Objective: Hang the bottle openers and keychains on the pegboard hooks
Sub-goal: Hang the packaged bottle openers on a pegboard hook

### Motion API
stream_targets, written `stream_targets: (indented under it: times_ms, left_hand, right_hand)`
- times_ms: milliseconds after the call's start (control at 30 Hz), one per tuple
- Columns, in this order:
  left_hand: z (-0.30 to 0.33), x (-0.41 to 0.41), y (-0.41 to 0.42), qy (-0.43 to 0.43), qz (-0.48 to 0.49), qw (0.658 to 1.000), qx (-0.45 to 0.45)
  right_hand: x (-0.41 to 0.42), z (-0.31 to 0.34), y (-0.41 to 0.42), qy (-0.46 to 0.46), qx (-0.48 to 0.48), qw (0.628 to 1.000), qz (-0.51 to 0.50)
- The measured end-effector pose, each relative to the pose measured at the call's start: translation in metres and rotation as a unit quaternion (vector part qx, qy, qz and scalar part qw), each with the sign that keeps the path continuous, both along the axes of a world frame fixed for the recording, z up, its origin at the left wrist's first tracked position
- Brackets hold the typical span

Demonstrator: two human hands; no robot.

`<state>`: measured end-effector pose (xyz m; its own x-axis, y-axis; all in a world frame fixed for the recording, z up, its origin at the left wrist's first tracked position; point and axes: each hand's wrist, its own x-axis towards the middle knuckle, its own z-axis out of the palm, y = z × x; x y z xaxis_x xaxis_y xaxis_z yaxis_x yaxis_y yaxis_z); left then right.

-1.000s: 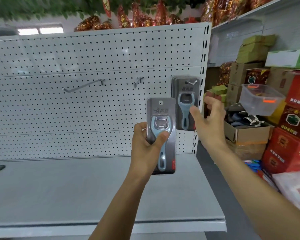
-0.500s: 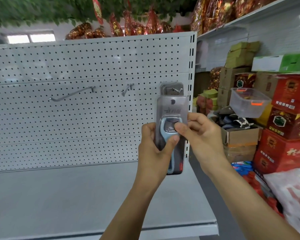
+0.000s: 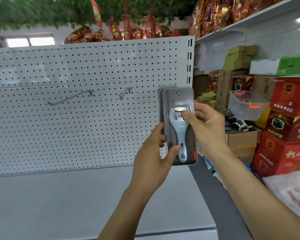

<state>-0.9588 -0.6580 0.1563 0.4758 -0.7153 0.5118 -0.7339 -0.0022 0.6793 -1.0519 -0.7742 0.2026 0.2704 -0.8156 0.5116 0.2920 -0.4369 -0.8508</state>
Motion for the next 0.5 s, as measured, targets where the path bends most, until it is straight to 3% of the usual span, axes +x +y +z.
stream_targets:
  times_ms: [500]
  left_hand:
    - [-0.021, 0.017, 0.008, -0.055, 0.095, 0.994, -0.006]
  right_hand:
    - [0.036, -0.007, -0.042, 0.052, 0.017, 0.998, -0.02]
